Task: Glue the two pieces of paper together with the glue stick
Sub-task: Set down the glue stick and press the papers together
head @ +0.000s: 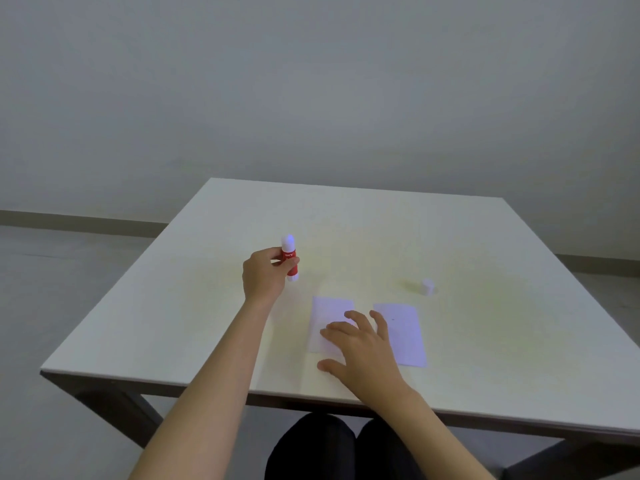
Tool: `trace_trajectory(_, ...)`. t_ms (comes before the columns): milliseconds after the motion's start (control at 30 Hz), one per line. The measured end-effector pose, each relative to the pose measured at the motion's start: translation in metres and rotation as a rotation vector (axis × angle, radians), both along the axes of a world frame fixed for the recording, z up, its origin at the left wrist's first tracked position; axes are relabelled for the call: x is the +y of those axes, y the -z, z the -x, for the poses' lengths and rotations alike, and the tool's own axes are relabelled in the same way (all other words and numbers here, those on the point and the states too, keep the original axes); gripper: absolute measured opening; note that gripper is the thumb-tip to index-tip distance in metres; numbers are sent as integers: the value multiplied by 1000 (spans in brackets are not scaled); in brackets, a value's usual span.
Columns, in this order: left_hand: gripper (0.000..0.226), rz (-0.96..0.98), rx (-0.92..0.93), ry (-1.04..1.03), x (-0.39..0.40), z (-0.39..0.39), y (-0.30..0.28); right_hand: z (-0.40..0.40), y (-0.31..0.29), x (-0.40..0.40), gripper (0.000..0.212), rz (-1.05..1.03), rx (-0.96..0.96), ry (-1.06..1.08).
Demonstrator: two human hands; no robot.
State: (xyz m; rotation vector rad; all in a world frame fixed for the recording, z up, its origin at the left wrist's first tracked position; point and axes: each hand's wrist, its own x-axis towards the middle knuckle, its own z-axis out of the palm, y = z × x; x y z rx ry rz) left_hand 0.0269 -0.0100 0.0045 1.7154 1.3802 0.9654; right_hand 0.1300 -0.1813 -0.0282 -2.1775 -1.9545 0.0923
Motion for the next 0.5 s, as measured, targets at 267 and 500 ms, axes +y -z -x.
trace_trajectory(267,14,-9,36,4,0,3,8,-2,-3,4,38,-59,-22,-63)
trace_trajectory(500,14,-2,25,11,0,4,12,5,-17,0,18,-215,-174,-96)
